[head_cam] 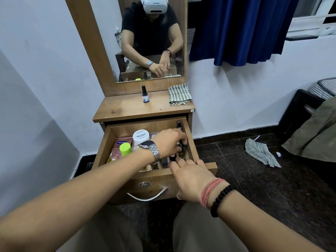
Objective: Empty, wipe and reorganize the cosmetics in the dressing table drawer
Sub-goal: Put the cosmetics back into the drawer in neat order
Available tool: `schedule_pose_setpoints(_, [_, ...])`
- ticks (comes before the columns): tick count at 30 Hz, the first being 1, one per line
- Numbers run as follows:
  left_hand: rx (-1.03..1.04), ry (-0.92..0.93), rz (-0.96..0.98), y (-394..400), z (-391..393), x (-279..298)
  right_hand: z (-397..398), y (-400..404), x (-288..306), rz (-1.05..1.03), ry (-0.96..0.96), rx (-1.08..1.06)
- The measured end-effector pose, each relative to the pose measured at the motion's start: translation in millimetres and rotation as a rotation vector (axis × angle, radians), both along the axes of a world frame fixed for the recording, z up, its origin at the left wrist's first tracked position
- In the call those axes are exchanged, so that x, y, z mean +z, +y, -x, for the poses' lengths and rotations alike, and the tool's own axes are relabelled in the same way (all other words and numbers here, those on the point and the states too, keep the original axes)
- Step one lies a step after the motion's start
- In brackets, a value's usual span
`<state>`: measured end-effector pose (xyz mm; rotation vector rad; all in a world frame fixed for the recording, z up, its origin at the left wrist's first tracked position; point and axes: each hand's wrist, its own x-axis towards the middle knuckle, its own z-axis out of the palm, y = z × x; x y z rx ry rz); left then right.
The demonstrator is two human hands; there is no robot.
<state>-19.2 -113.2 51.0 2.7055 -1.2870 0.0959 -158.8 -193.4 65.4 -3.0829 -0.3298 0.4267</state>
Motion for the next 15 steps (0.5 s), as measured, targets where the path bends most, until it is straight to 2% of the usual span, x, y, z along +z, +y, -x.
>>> schedule_pose_setpoints(4, [0.037,-0.051,0.093,11,-17,26,-1,0,-1,0.0,0.006,0.0])
schedule_pose_setpoints(9, [0.226,-0.179,0.325,32,-72,62,-2,0,-3,-0.005,0.011,-0.004])
schedule_pose_setpoints(12, [0.359,-0.236,0.333,43,-105,76,-3,0,-3,-0.008,0.014,-0.002])
schedule_pose_setpoints(15, [0.428,-0.213,0.29,49,-128,81,-2,-1,-4,-0.013,0.004,0.001])
